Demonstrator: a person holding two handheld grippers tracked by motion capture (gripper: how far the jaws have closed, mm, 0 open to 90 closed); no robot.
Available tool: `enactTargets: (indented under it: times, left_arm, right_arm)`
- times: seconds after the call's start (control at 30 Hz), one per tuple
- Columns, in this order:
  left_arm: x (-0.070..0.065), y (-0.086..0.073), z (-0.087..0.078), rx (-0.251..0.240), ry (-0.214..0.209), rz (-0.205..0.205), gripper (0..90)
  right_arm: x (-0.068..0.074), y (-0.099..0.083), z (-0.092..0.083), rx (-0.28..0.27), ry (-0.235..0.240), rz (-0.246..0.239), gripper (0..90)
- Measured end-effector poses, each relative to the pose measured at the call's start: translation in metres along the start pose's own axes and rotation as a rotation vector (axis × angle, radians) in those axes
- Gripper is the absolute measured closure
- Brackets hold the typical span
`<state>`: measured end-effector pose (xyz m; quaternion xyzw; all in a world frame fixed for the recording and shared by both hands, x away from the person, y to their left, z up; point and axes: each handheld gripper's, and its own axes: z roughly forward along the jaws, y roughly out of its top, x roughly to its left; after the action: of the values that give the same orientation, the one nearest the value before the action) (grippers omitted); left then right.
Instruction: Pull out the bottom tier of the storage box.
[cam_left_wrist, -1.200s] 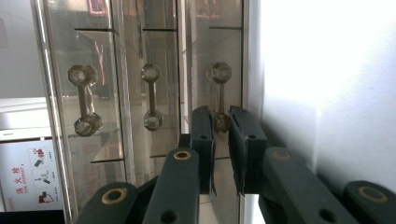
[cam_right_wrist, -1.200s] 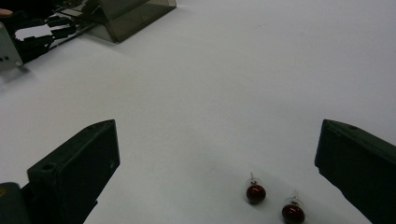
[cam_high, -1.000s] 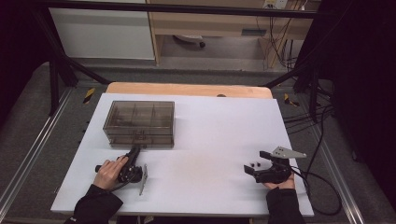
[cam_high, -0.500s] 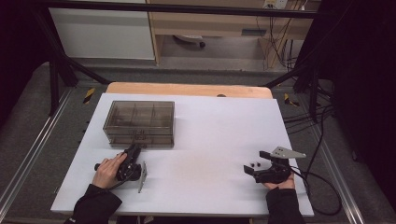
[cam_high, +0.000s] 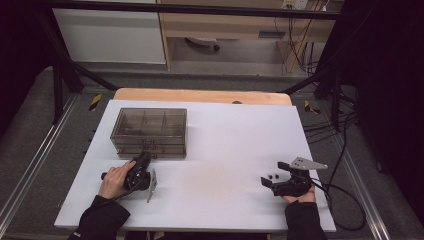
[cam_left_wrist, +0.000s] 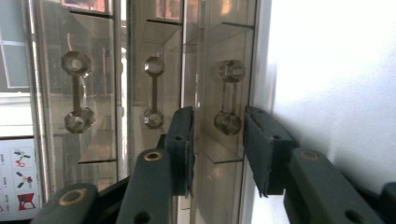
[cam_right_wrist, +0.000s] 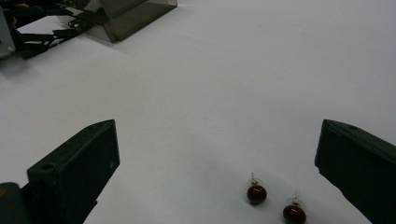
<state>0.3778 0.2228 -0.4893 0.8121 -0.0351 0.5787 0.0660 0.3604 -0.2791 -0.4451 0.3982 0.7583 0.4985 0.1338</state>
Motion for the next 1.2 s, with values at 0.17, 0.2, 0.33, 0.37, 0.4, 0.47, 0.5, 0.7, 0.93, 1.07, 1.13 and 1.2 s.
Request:
enactTargets:
  times: [0.17, 0.2, 0.33, 0.37, 0.4, 0.47, 0.5, 0.7, 0.93, 1.07, 1.13, 1.2]
  left_arm:
    - [0.0011, -0.0002, -0.0009, 0.005, 0.001, -0.001, 66.6]
    - [0.0011, -0.0002, -0.0009, 0.005, 0.001, -0.001, 67.2]
    - [0.0006, -0.0002, -0.0011, 0.004, 0.007, 0.014, 68.1]
    - [0.0006, -0.0002, -0.0011, 0.004, 0.007, 0.014, 68.2]
    - [0.0005, -0.0002, -0.0012, 0.004, 0.009, 0.016, 68.2]
    - [0.0001, -0.0002, -0.0014, 0.006, 0.012, 0.019, 68.3]
    - [-0.0001, -0.0001, -0.0015, 0.007, 0.013, 0.017, 68.3]
    - [-0.0005, -0.0001, -0.0021, 0.007, 0.014, 0.015, 68.3]
    - [-0.0008, 0.0, -0.0033, 0.004, 0.014, 0.012, 68.4]
    - [-0.0011, 0.0002, -0.0045, 0.005, 0.012, 0.009, 68.3]
    - [-0.0014, 0.0004, -0.0055, 0.005, 0.012, 0.01, 68.3]
    - [-0.0016, 0.0004, -0.0057, 0.003, 0.012, 0.01, 68.4]
  right_arm:
    - [-0.0001, 0.0, 0.0, 0.0, -0.001, -0.002, 0.4]
    - [-0.0001, 0.0, 0.0, 0.0, -0.001, -0.002, 0.4]
    - [0.0001, -0.0001, 0.0003, 0.002, 0.0, 0.0, 0.5]
    - [0.0001, -0.0001, 0.0002, 0.002, 0.0, 0.0, 0.5]
    - [0.0, -0.0001, 0.0, 0.001, 0.0, 0.0, 0.5]
    - [0.0001, -0.0001, 0.0, 0.001, 0.0, 0.001, 0.5]
    - [0.0, 0.0, -0.0001, 0.002, 0.0, 0.001, 0.4]
    - [0.0001, -0.0002, 0.0002, 0.005, 0.0, 0.0, 0.5]
    - [0.0003, -0.0003, 0.0005, 0.006, 0.0, -0.001, 0.5]
    - [0.0004, -0.0003, 0.0004, 0.005, 0.001, 0.001, 0.5]
    - [0.0004, -0.0003, 0.0004, 0.006, 0.001, 0.001, 0.5]
    - [0.0004, -0.0003, 0.0004, 0.006, 0.001, 0.0, 0.4]
